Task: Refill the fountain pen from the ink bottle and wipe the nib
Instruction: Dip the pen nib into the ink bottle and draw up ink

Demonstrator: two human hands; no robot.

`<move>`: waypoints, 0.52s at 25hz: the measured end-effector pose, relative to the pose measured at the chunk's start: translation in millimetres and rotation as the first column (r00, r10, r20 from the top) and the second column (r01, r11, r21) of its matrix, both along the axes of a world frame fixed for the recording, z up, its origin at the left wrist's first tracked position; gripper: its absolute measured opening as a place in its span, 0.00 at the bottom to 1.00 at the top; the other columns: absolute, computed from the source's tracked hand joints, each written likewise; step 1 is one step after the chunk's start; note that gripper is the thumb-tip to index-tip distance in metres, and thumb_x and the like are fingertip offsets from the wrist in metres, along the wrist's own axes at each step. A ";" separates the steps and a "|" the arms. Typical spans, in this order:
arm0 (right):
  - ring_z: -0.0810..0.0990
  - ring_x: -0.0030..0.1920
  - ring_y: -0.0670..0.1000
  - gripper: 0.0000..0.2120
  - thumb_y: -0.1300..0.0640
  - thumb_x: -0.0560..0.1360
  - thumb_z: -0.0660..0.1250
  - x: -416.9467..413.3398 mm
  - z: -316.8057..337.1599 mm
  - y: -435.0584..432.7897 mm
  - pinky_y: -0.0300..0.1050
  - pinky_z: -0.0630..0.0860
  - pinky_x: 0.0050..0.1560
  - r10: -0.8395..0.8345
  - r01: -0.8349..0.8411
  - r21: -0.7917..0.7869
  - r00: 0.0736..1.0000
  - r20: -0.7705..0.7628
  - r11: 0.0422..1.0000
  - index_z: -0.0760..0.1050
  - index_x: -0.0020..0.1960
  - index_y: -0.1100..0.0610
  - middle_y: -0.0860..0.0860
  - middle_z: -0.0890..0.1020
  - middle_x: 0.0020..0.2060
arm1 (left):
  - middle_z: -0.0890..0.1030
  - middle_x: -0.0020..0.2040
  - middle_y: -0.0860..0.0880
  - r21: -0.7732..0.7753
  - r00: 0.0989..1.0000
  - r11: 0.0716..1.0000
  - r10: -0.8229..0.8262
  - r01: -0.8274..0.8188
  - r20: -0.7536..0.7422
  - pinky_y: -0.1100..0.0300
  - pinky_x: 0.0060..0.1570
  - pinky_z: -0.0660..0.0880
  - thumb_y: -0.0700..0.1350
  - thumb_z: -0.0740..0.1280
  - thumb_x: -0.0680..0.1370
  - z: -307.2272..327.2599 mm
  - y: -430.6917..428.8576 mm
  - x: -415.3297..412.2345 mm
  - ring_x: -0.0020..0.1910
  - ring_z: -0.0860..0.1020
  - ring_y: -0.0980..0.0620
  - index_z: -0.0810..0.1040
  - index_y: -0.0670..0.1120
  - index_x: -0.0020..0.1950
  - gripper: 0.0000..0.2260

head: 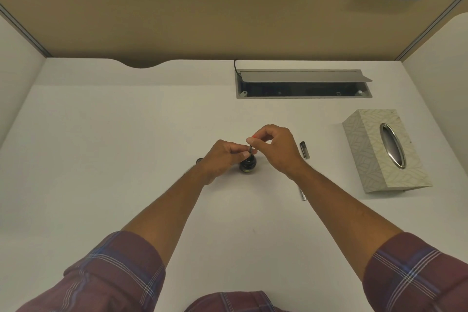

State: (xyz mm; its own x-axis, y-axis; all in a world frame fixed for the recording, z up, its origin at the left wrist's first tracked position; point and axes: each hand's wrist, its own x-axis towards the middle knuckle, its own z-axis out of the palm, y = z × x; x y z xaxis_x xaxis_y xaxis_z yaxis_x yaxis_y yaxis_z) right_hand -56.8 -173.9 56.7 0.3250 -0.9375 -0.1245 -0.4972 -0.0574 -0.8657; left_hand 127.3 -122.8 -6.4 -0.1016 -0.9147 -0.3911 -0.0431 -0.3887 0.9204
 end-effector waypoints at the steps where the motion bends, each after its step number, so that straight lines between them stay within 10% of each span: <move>1: 0.84 0.44 0.48 0.07 0.53 0.75 0.76 -0.2 0.0 0.2 0.45 0.80 0.51 -0.003 0.003 0.011 1.000 0.008 1.000 0.85 0.47 0.58 0.49 0.87 0.44 | 0.89 0.58 0.55 0.001 1.000 1.000 -0.001 0.001 0.000 0.62 0.65 0.74 0.41 0.72 0.83 0.9 -0.1 -0.3 0.64 0.84 0.57 0.89 0.47 0.61 0.09; 6: 0.84 0.48 0.45 0.09 0.56 0.80 0.71 -3.2 0.4 4.0 0.37 0.77 0.53 0.057 -0.057 0.017 0.998 0.009 0.998 0.85 0.57 0.56 0.49 0.88 0.52 | 0.90 0.57 0.56 0.005 1.000 1.000 0.005 -0.005 -0.014 0.63 0.64 0.75 0.41 0.72 0.83 1.5 -0.2 0.1 0.63 0.84 0.59 0.88 0.47 0.61 0.09; 13: 0.86 0.44 0.54 0.06 0.54 0.75 0.76 -0.2 -3.1 1.8 0.52 0.82 0.53 0.003 -0.004 0.012 1.000 0.026 1.000 0.84 0.45 0.57 0.51 0.88 0.40 | 0.90 0.56 0.57 0.006 1.000 1.000 0.003 -0.003 -0.004 0.60 0.67 0.75 0.40 0.72 0.83 2.1 -0.4 0.0 0.63 0.84 0.58 0.89 0.48 0.60 0.09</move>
